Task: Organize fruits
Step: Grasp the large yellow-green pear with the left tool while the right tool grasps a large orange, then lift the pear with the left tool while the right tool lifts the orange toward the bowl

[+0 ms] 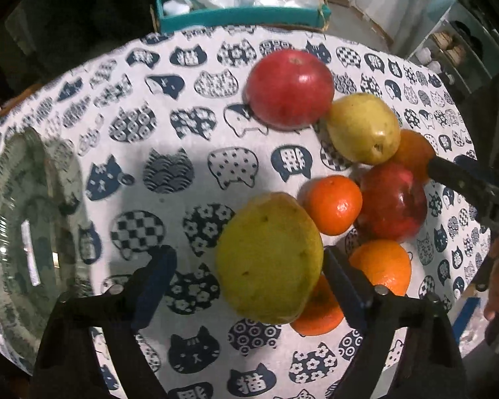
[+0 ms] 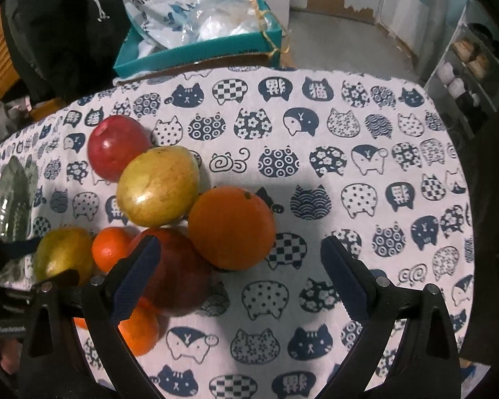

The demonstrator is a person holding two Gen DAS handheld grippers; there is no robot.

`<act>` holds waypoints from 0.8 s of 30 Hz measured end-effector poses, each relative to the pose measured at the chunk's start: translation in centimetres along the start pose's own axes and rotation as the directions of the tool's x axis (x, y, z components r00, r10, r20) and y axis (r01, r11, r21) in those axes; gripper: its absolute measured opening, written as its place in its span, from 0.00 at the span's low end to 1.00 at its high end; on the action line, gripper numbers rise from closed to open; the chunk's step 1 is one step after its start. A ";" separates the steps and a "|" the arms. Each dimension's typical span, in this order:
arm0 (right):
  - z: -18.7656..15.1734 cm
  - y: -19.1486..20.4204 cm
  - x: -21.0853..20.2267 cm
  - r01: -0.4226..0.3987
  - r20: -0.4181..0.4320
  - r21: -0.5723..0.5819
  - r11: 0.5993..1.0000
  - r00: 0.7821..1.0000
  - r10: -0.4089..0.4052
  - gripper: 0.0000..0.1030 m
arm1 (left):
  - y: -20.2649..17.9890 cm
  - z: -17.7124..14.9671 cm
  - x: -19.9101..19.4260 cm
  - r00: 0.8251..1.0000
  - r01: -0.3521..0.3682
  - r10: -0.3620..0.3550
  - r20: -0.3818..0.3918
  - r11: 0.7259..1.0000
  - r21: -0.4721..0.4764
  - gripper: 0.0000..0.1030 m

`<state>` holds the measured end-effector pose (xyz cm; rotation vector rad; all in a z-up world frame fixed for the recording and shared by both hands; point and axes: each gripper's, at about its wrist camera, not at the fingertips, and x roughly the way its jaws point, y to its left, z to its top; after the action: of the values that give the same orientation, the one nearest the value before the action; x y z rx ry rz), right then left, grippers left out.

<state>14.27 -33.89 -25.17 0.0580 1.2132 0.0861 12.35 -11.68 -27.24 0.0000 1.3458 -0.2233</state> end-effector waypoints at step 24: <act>1.2 -1.2 4.0 -0.163 -0.118 0.109 0.981 0.977 0.176 0.66 | 0.6 1.4 0.2 0.998 0.035 -0.036 0.049 0.999 0.006 0.63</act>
<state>16.80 -34.67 -28.63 0.2460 1.3383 0.1818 13.82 -11.34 -27.16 -0.0246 1.2966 -0.2555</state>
